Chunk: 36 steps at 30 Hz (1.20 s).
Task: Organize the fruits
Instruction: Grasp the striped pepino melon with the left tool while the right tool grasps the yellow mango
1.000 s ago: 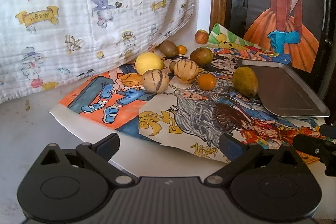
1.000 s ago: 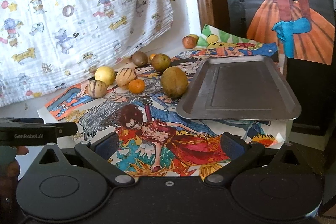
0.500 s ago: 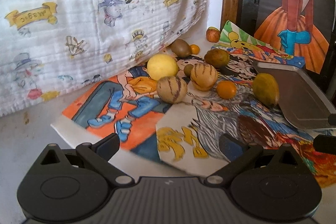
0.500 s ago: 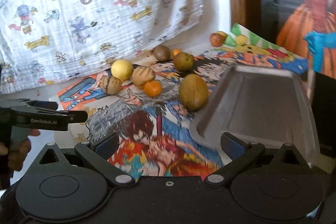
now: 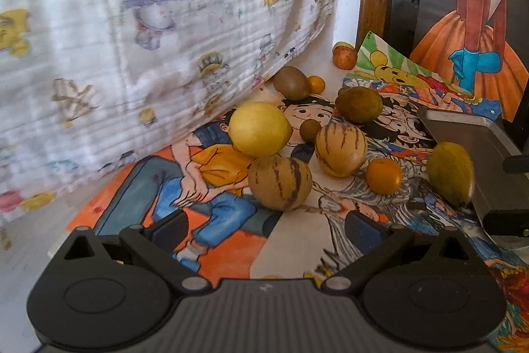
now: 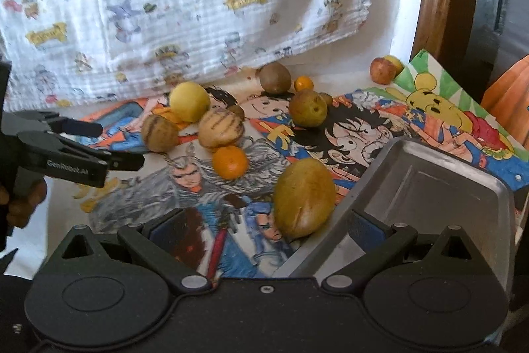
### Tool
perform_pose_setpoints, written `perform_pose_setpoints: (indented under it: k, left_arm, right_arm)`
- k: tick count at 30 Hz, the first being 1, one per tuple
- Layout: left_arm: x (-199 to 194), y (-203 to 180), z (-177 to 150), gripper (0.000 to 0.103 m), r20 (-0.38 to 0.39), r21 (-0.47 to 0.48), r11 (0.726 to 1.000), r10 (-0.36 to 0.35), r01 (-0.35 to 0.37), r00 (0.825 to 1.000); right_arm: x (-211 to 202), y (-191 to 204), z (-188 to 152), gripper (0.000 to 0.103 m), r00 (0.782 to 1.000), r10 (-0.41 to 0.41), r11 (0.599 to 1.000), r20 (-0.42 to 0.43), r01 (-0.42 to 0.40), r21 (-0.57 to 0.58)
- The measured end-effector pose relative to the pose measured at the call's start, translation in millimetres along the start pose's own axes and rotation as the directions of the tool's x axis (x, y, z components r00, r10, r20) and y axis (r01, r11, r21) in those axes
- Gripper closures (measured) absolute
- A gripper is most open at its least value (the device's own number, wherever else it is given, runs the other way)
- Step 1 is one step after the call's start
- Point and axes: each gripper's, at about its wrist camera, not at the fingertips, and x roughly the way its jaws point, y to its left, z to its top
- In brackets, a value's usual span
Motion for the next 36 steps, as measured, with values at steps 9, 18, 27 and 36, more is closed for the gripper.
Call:
perform_pose_setpoints:
  k: [9, 18, 27, 36]
  left_arm:
    - [21.7, 2.8, 7.9, 0.0, -0.013, 0.016, 1.0, -0.012, 0.012, 1.0]
    - [35.4, 0.6, 14.1, 0.0, -0.022, 0.036, 0.999, -0.033, 0.033, 0.999]
    - [47.6, -2.6, 17.6, 0.011, -0.031, 0.018, 0.998, -0.061, 0.061, 0.998]
    - [46.8, -13.2, 15.5, 0.028, -0.021, 0.05, 0.998, -0.035, 0.036, 0.999]
  right_arm:
    - [37.9, -17.5, 4.6, 0.001, 0.999, 0.004, 1.0, -0.033, -0.004, -0.004]
    - [63.2, -22.2, 8.2, 0.01, 0.999, 0.024, 1.0, -0.044, -0.023, 0.015]
    - [72.0, -19.7, 9.6, 0.02, 0.999, 0.016, 1.0, -0.037, -0.015, 0.012]
    - [74.7, -16.3, 7.7, 0.025, 0.999, -0.022, 1.0, -0.03, 0.022, 0.002]
